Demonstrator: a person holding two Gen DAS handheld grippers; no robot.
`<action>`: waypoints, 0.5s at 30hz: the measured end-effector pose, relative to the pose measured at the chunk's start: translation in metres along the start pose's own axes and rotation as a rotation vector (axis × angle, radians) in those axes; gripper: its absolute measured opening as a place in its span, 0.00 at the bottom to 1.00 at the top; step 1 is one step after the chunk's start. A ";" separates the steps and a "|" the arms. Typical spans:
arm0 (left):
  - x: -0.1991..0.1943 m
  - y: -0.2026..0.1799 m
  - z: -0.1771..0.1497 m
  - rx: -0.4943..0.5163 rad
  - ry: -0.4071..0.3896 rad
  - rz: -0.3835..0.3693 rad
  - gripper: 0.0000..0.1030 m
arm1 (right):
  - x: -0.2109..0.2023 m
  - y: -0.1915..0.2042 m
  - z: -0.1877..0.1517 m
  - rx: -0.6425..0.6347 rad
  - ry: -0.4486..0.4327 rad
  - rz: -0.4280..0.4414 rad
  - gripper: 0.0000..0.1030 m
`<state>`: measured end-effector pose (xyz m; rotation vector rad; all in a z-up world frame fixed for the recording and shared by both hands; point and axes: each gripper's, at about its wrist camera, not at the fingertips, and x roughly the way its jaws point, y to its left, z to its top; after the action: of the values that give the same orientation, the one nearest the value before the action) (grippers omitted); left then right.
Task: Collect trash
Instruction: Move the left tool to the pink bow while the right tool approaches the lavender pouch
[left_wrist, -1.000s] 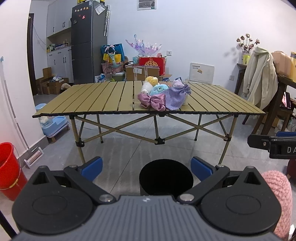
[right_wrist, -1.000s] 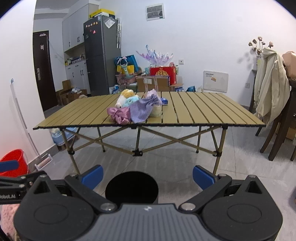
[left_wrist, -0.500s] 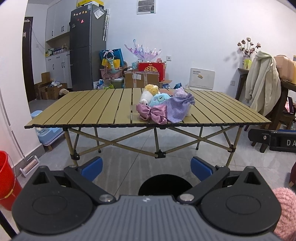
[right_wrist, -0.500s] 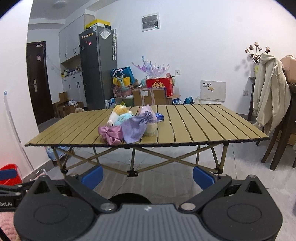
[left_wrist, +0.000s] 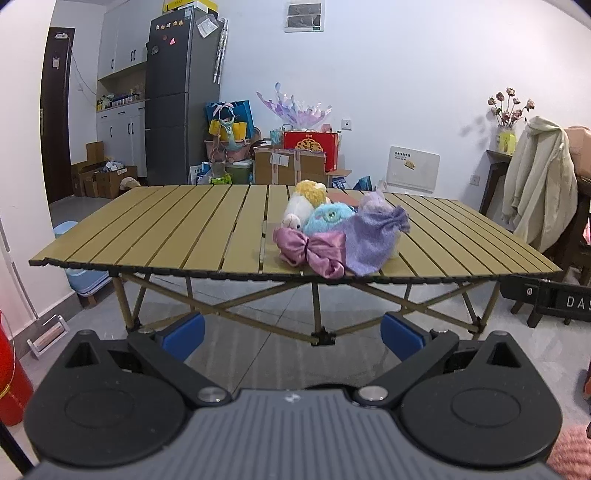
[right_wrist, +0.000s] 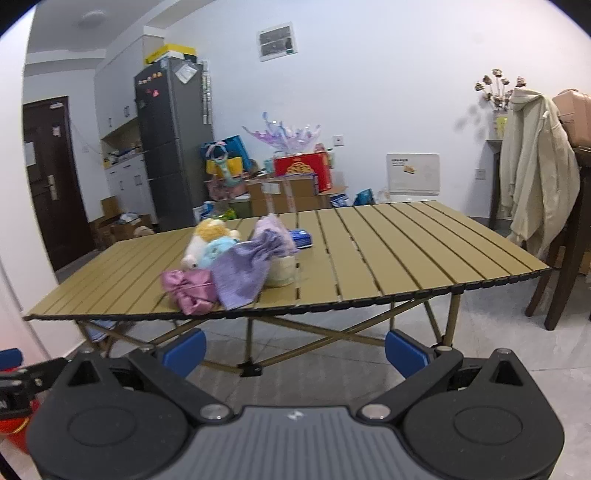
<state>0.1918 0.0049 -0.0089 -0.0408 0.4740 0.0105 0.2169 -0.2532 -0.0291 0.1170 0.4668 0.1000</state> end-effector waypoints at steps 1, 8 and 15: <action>0.006 0.000 0.002 -0.001 -0.001 0.001 1.00 | 0.005 0.000 0.001 0.000 -0.005 -0.006 1.00; 0.050 0.002 0.015 -0.024 -0.002 0.012 1.00 | 0.051 0.003 0.009 -0.007 -0.028 -0.019 1.00; 0.098 0.001 0.027 -0.030 0.015 0.009 1.00 | 0.097 0.011 0.018 -0.014 -0.057 -0.010 1.00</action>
<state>0.2915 0.0071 -0.0299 -0.0676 0.4885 0.0265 0.3104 -0.2319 -0.0539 0.1035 0.4101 0.0902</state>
